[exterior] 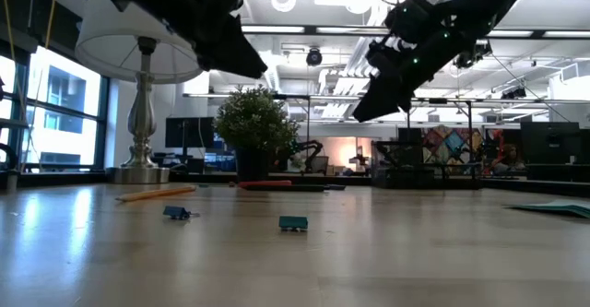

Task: Pick and place office supplies into organizer
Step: Put the black pen in the black desk organizer

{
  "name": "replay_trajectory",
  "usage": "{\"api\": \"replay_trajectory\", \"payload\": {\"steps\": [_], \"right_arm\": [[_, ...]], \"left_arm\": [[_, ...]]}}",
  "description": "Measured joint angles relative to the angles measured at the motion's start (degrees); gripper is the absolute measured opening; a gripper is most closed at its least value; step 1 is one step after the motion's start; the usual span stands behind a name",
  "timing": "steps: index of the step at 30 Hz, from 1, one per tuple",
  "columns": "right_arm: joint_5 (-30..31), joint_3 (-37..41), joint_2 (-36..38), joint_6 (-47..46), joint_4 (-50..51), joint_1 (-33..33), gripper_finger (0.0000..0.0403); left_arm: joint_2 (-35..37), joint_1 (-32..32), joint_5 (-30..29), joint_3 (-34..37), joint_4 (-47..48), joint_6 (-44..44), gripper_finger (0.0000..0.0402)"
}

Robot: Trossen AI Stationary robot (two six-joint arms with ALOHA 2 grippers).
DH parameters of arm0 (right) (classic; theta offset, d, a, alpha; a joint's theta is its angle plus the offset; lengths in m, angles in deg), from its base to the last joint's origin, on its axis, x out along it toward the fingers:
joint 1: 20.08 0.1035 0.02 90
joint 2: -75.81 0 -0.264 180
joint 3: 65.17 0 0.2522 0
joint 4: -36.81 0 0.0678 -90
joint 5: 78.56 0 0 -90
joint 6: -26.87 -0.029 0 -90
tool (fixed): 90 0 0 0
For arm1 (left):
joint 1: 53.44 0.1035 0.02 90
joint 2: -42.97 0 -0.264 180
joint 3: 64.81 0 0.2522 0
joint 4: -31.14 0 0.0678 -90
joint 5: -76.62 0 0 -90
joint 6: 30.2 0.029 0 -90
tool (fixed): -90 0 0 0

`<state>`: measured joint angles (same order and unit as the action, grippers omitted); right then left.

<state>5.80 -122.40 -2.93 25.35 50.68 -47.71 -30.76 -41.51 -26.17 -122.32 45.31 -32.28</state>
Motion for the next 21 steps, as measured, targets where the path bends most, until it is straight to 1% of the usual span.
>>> {"api": "replay_trajectory", "payload": {"steps": [2, 5, 7, 9, 15, 18, 21], "right_arm": [[0.1, 0.0, 1.0, 0.0, -1.9, 1.2, 0.0136], [0.0, 0.0, 4.1, 0.5, -5.4, 2.0, 0.013], [-0.5, 0.0, 6.4, 1.8, -7.5, 2.2, 0.0128], [-1.1, -0.1, 9.4, 3.2, -7.9, 2.2, 0.0129], [-2.0, 0.1, 16.8, 5.8, -6.7, 2.3, 0.013], [-3.6, 0.4, 18.8, 7.6, -5.0, 2.3, 0.0129], [-4.4, 0.5, 20.3, 9.2, -1.7, 2.3, 0.0129]], "left_arm": [[-0.9, 1.7, 3.5, -0.8, 0.7, 1.9, 0.0188], [-4.5, 5.3, 8.3, -5.2, 5.8, 3.8, 0.0177], [-7.6, 7.7, 9.1, -8.7, 11.5, 6.3, 0.0163], [-11.7, 9.2, 9.7, -12.6, 15.0, 9.5, 0.0145], [-25.2, 10.6, 12.9, -24.7, 25.4, 17.1, 0.0098], [-31.9, 10.7, 13.4, -30.7, 30.3, 19.6, 0.0089], [-38.1, 11.0, 13.4, -36.6, 33.8, 20.1, 0.0092]]}}
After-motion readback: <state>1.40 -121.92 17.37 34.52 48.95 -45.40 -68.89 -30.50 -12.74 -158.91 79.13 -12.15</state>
